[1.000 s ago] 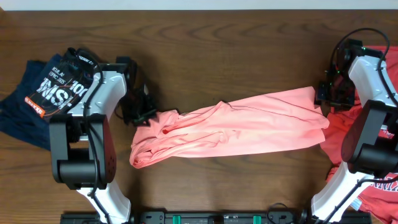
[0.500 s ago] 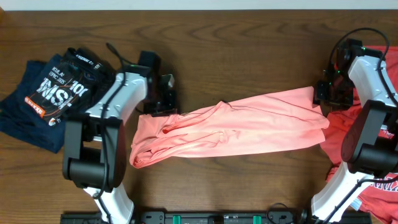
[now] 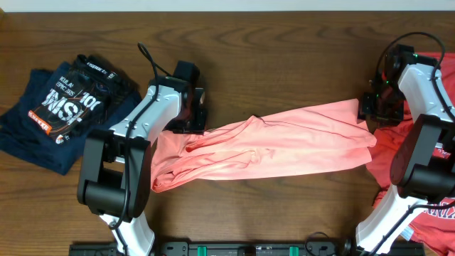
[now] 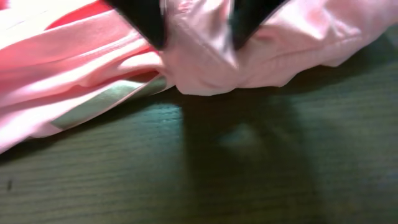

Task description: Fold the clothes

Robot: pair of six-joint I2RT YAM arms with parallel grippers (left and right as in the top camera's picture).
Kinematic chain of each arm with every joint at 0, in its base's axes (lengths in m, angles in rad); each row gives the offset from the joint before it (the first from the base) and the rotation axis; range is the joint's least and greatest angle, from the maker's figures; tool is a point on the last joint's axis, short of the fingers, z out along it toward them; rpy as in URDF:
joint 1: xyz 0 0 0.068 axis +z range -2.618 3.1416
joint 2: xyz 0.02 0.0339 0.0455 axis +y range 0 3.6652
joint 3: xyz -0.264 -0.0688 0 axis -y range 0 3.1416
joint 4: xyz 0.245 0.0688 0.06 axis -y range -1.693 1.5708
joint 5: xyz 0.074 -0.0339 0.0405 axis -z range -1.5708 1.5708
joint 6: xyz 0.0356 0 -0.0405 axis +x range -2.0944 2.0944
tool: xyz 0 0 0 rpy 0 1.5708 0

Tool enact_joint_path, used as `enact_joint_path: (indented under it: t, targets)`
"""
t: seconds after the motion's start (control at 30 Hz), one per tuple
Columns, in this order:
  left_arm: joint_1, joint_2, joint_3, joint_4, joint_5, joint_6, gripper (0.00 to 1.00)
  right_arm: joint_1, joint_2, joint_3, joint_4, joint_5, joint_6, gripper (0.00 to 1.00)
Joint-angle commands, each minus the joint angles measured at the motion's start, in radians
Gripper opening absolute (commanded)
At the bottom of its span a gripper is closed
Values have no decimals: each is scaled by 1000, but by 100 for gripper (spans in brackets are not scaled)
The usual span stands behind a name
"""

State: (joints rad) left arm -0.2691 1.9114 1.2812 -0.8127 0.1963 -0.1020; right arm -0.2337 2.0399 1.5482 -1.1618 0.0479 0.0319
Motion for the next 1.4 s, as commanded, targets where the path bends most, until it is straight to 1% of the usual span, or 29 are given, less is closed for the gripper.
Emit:
enact_joint_path:
  t: [0.0, 0.13, 0.3, 0.37, 0.43, 0.5, 0.6, 0.73, 0.77, 0.8, 0.87, 0.97, 1.03, 1.1, 1.23, 1.27, 1.3, 1.37]
  targets:
    - [1, -3, -16, -10, -33, 15, 7, -15, 7, -8, -1, -4, -19, 58]
    - [16, -19, -7, -41, -37, 5, 6, -15, 7, -8, -2, -4, -19, 58]
    - [98, -116, 7, -106, -166, -156, 6, -15, 7, -8, 0, -4, -19, 58]
    - [150, -168, 6, -159, -220, -251, 6, -15, 7, -8, 0, -4, -19, 57]
    - [201, -206, 5, -229, -234, -360, 6, -15, 7, -8, 3, -9, -19, 58]
    - [238, -223, -3, -292, -233, -426, 6, -15, 7, -8, 7, -23, -21, 58]
    - [253, -220, -30, -336, -227, -439, 6, -15, 7, -8, 11, -30, -22, 58]
    - [239, -219, -109, -325, -220, -439, 6, -15, 7, -8, 10, -30, -22, 57]
    - [239, -219, -128, -323, -220, -438, 8, -15, 7, -8, 10, -30, -22, 57]
    - [239, -219, -150, -322, -220, -439, 14, -15, 7, -8, 9, -30, -23, 58]
    - [240, -219, -187, -319, -221, -431, 30, -15, 7, -8, 7, -30, -23, 58]
    - [240, -219, -224, -326, -251, -426, 41, -15, 7, -8, 6, -30, -24, 58]
    - [240, -219, -233, -332, -270, -426, 45, -15, 7, -8, 4, -31, -38, 58]
    - [240, -220, -231, -330, -292, -423, 45, -15, 7, -8, 2, -60, -72, 62]
    - [248, -221, -207, -304, -329, -423, 46, -15, 7, -8, 7, -190, -184, 68]
    - [254, -221, -205, -282, -327, -424, 48, -15, 8, -8, 11, -210, -205, 69]
    - [259, -221, -205, -268, -317, -424, 52, -15, 8, -8, 12, -215, -216, 70]
    - [269, -220, -205, -261, -274, -423, 54, -15, 8, -8, 15, -214, -235, 72]
